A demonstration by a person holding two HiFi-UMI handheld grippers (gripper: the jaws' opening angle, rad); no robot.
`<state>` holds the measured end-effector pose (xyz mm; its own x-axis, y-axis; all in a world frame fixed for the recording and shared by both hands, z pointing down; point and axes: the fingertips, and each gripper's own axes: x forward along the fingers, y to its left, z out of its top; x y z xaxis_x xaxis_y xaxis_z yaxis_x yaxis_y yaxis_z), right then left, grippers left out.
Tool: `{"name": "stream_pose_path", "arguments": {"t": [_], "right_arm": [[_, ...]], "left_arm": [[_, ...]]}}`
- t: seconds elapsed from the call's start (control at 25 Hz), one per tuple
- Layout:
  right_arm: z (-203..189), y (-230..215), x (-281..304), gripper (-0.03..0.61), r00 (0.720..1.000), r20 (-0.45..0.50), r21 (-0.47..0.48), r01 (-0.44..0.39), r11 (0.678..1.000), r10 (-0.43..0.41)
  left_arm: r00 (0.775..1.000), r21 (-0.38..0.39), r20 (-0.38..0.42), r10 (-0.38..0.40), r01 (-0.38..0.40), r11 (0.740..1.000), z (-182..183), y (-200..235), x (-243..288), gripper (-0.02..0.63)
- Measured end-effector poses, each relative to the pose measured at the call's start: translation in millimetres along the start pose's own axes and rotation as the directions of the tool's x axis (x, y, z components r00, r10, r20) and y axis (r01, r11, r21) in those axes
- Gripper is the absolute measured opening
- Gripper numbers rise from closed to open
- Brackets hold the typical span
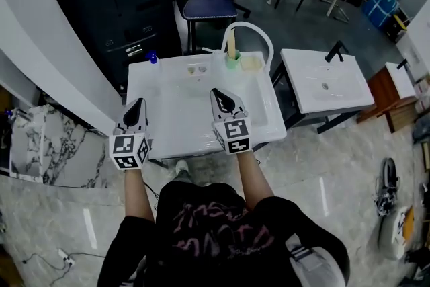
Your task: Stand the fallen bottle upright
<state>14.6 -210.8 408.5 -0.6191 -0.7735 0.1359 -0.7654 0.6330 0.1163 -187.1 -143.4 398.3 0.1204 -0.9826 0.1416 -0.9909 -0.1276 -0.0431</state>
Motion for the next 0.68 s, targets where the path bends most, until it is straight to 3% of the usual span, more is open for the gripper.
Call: {"name": "stream_pose_path", "arguments": {"t": [0.68], "right_arm": [[-3.1, 6.4, -3.8, 0.012, 1.000, -0.001, -0.025, -0.026, 0.999, 0.026]], "left_arm": [[1.000, 0.026, 0.007, 0.021, -0.021, 0.999, -3.9, -5.7, -9.4, 0.015]]}}
